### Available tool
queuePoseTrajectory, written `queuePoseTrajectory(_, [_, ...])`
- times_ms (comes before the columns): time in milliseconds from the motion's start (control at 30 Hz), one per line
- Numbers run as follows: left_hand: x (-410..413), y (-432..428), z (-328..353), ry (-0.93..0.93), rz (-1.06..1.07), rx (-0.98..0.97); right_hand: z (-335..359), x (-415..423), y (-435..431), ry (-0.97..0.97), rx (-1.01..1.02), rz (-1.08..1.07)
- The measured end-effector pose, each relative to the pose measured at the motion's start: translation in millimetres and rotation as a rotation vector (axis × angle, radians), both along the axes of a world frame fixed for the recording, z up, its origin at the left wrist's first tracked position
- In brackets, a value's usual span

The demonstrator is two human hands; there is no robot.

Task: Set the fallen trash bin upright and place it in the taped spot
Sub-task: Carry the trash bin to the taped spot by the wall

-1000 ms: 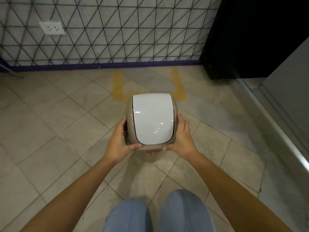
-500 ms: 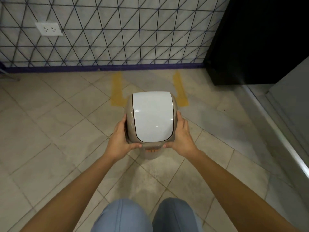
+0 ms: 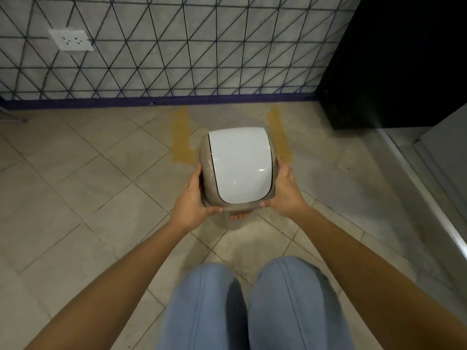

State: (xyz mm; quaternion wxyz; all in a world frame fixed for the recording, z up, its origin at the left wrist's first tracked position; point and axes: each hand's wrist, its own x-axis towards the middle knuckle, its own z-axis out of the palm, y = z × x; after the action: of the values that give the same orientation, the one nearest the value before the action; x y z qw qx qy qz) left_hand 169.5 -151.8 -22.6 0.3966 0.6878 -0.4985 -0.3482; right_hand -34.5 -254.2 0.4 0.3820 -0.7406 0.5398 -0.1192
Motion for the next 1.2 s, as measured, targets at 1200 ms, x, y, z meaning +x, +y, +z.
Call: queuePoseTrajectory(1200, [35.4, -121.8, -3.5, 0.188, 0.221, 0.149, -10.2, 37.7, -131.7, -0.260, 0.172, -0.023])
